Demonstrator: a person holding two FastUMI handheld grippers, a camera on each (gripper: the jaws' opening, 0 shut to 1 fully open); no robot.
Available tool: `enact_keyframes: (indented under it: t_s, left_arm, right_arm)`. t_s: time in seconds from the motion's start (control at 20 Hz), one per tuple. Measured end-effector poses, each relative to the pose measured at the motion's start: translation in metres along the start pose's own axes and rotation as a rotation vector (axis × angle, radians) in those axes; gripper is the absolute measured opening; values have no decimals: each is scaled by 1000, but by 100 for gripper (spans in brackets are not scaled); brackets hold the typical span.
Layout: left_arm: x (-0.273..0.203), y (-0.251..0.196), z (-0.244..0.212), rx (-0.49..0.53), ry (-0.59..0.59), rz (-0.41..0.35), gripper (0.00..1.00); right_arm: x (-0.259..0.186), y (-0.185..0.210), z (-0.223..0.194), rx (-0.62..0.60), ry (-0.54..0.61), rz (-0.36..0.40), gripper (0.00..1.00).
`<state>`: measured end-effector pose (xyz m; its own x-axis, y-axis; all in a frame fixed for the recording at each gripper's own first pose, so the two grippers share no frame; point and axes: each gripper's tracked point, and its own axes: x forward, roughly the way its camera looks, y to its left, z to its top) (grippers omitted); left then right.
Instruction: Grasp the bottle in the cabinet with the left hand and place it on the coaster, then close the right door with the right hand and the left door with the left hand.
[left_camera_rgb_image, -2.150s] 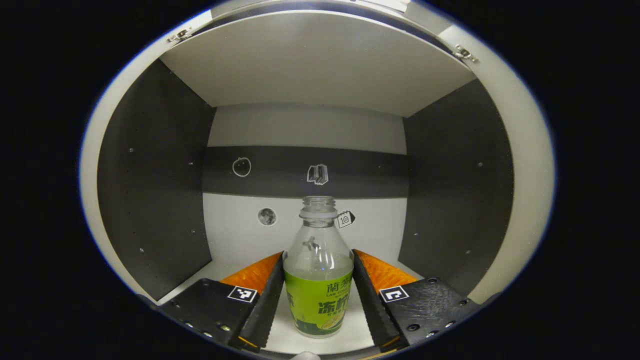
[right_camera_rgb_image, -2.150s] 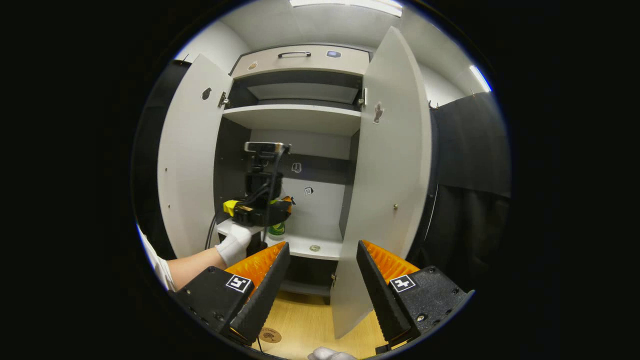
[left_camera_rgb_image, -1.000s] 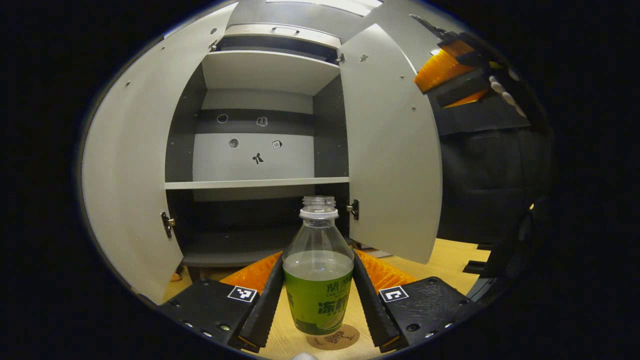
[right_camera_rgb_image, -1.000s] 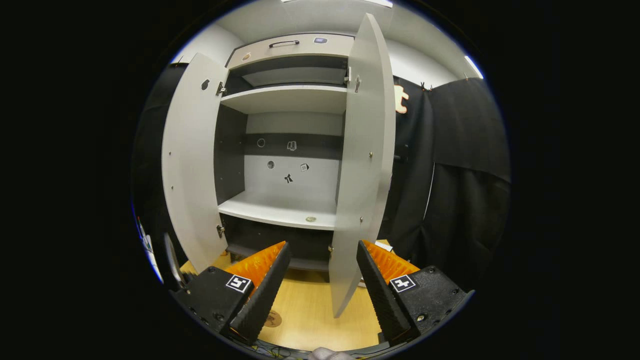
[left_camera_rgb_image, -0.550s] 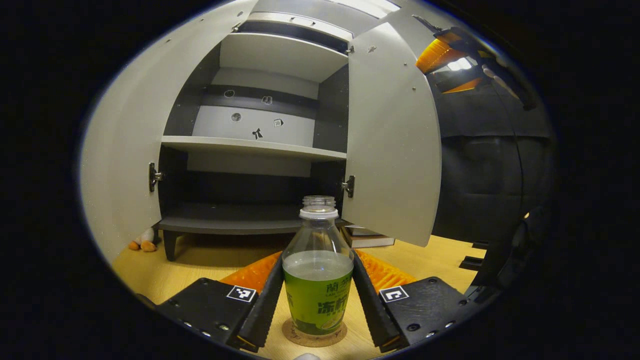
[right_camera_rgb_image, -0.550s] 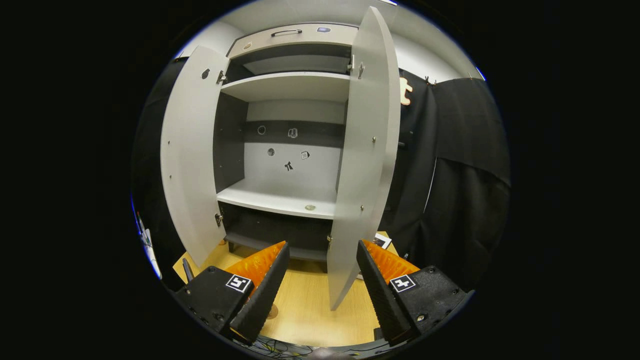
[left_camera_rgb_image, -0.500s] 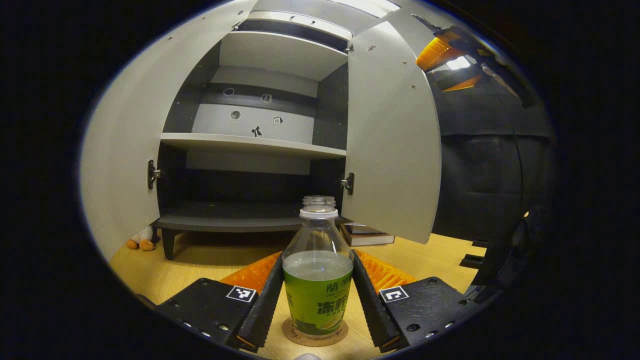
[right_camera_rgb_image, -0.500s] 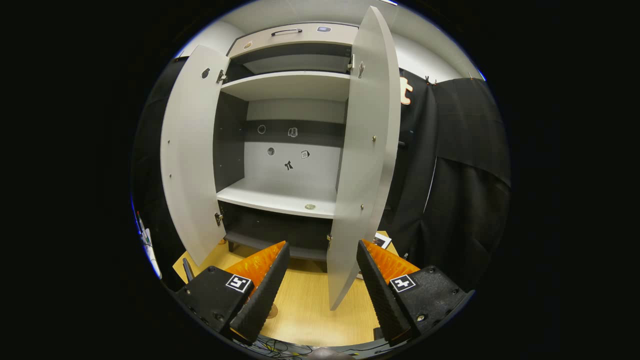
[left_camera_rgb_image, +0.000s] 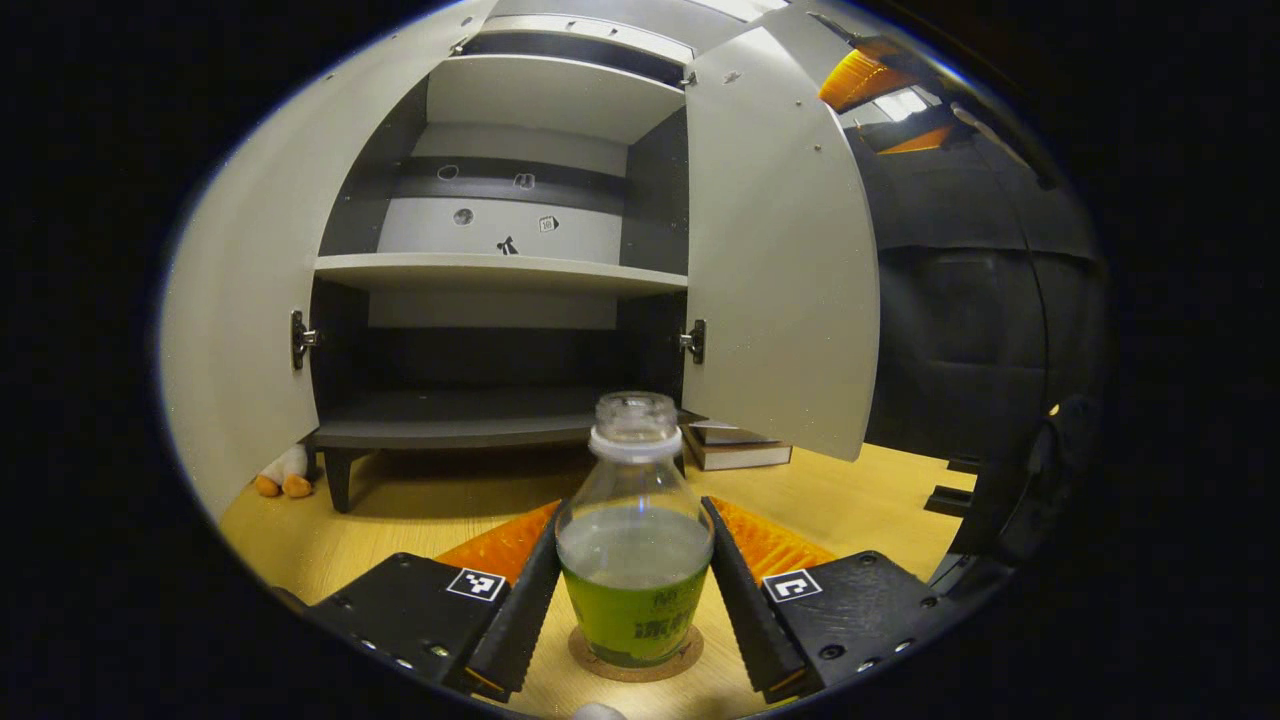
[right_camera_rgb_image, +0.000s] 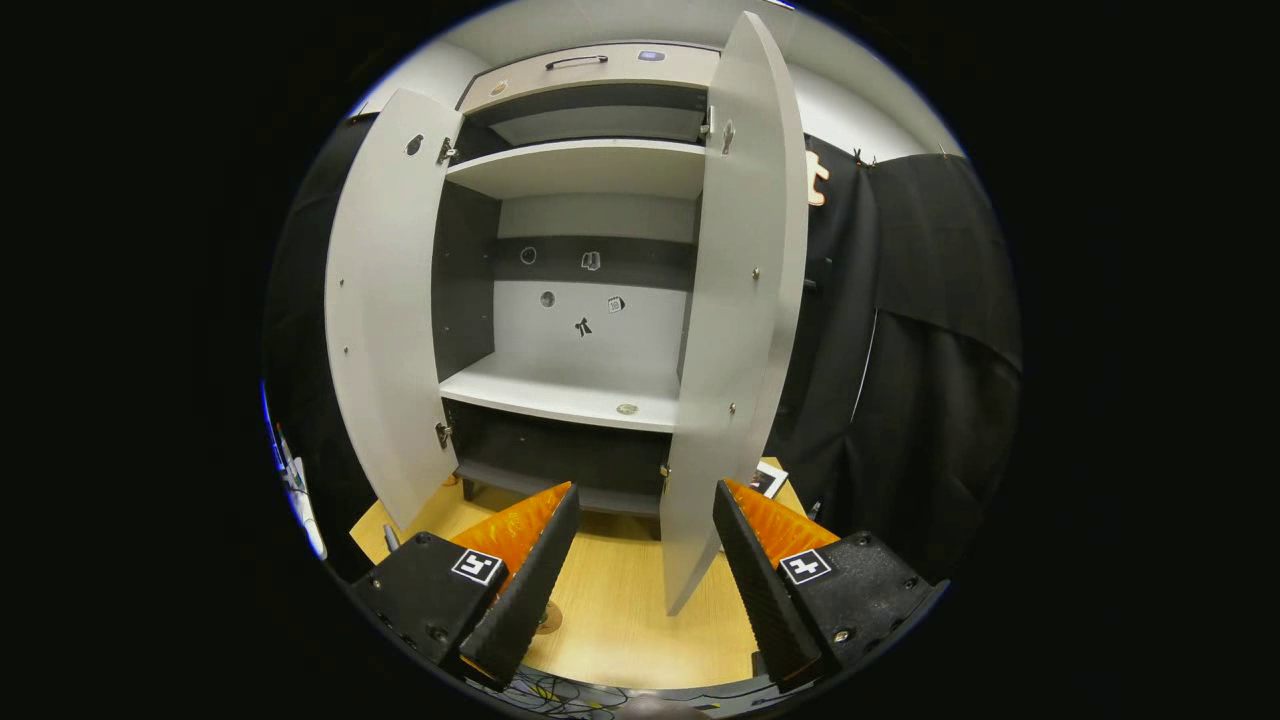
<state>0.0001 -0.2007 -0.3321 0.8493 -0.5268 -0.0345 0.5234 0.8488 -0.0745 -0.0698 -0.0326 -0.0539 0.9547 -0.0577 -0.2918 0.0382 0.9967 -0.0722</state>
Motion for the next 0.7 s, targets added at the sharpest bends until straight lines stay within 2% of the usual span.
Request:
enact_keyframes:
  t_s: [0.05,0.1,0.15,0.4,0.6,0.7]
  left_arm:
    - [1,0,9,13,-14,-2,82]
    - [3,0,15,26,-19,0,94]
    - [3,1,22,40,-24,5,97]
    - [3,-1,72,56,-84,27,97]
    - [-6,4,135,50,-146,55,97]
    - [-11,3,163,61,-140,55,97]
  right_arm:
    - [0,0,0,1,-1,-2,83]
    - [-1,-1,0,3,-3,-2,83]
    - [-2,-1,0,6,-3,-3,83]
    - [-7,-7,2,32,-22,-15,83]
    - [-9,-13,5,47,-43,-28,83]
    - [-11,-16,9,56,-62,-34,83]
